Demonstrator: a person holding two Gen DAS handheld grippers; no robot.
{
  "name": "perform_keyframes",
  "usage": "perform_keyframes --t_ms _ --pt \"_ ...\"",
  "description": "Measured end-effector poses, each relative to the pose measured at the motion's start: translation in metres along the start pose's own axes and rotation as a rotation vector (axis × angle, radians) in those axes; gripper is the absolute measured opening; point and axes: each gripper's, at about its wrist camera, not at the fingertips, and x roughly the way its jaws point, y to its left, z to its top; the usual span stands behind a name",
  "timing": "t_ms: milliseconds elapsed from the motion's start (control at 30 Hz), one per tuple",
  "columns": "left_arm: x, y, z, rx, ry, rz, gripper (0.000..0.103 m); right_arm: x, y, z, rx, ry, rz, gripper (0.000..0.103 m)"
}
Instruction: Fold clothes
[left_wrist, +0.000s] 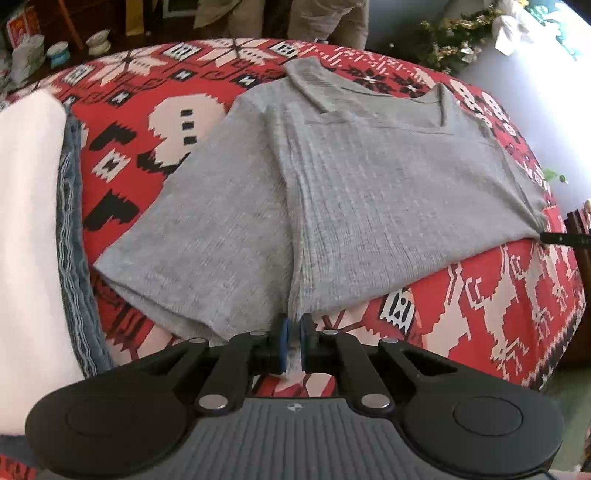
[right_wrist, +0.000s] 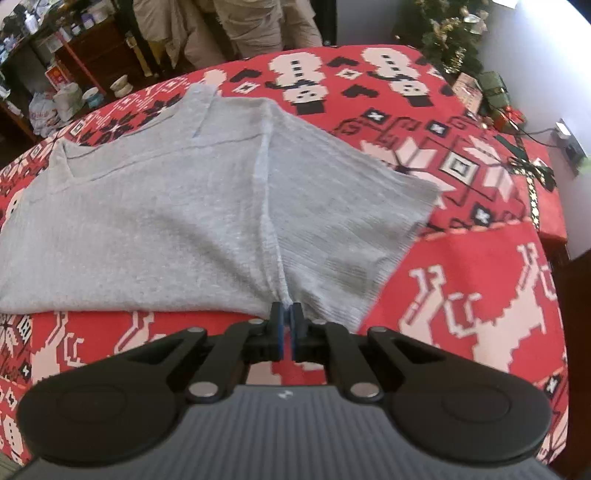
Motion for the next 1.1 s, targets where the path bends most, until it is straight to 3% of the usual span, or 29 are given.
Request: perform_keyframes --t_ms 67,233,400,500,633,733,933,1100 --pt "-0.001 -0.002 -0.001 -0.004 0.017 0.018 0.015 0.000 -0.006 0.000 0.011 0.010 -0.002 0.004" --pt "-0.012 -0.006 -0.002 -0.031 0.036 0.051 0.015 -0.011 -0.013 0.003 0.026 -0.006 0.002 0.007" --pt "-0.039 -0.002 0.026 -0.110 -0.112 0.011 0.021 -0.031 -0.008 0.018 0.057 -0.065 0.013 0.013" --pt "-0.029 0.002 0.061 -0.143 -0.182 0.001 0.027 -0.032 0.000 0.037 0.070 -0.118 0.029 0.021" --pt "0.005 0.006 0.101 -0.122 -0.189 0.072 0.023 -0.013 0.009 0.068 0.080 -0.165 0.028 0.021" --pt "0.020 0.010 0.119 -0.125 -0.181 0.051 0.022 0.008 0.010 0.086 0.103 -0.177 0.022 0.021" --pt "0.036 0.003 0.129 -0.086 -0.142 0.061 0.021 0.042 0.009 0.103 0.121 -0.172 0.018 0.022" --pt "0.037 -0.004 0.125 -0.069 -0.144 0.097 0.006 0.058 0.011 0.107 0.125 -0.161 0.024 0.025"
